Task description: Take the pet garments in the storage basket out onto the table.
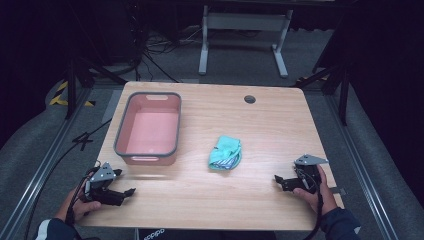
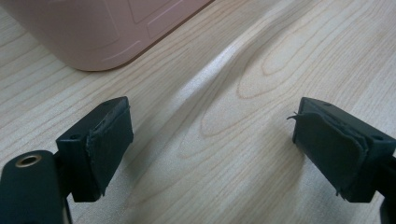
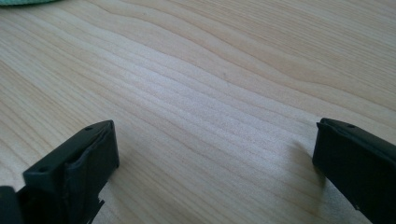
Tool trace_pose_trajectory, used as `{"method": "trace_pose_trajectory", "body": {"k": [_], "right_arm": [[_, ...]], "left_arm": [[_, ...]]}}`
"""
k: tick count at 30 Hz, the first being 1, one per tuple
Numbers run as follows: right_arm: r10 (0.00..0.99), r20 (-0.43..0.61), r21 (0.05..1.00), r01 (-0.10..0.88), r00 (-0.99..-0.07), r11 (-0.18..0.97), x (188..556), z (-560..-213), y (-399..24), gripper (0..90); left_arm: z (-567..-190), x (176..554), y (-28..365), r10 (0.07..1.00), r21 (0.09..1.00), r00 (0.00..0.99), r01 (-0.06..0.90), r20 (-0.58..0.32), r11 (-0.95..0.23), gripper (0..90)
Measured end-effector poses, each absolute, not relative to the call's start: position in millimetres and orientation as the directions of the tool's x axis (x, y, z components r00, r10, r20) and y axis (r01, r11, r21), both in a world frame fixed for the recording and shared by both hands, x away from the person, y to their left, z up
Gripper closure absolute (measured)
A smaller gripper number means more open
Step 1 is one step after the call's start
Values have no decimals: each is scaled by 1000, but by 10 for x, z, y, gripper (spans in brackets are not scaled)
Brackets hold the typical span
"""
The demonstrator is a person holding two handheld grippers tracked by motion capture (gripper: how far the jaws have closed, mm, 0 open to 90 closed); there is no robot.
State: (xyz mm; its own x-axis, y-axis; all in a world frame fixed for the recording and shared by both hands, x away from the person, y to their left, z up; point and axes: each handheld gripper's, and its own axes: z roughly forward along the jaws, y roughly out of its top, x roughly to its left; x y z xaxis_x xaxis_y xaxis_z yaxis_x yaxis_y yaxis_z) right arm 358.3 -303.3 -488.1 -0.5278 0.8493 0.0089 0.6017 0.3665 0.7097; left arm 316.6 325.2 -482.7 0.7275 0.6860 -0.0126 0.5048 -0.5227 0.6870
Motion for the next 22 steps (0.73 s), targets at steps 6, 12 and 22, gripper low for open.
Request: {"method": "trace_pose_trajectory", "body": {"k": [6,12,22], "right_arm": [[849,8,710,601,-528,367,3583,-4881,-3035,5],[848,9,710,601,-529,368,3583,-4881,-3036,5],[847,9,710,600,-531,369,3582,-4881,-3038,5]], "left_arm": [[-4829,3171,3238,690,684,723,513,-19,-519,111],[-4830,3180,3222,693,679,721,515,-14,-522,85],[-4832,3186,3216,693,680,721,515,-13,-523,73]]}}
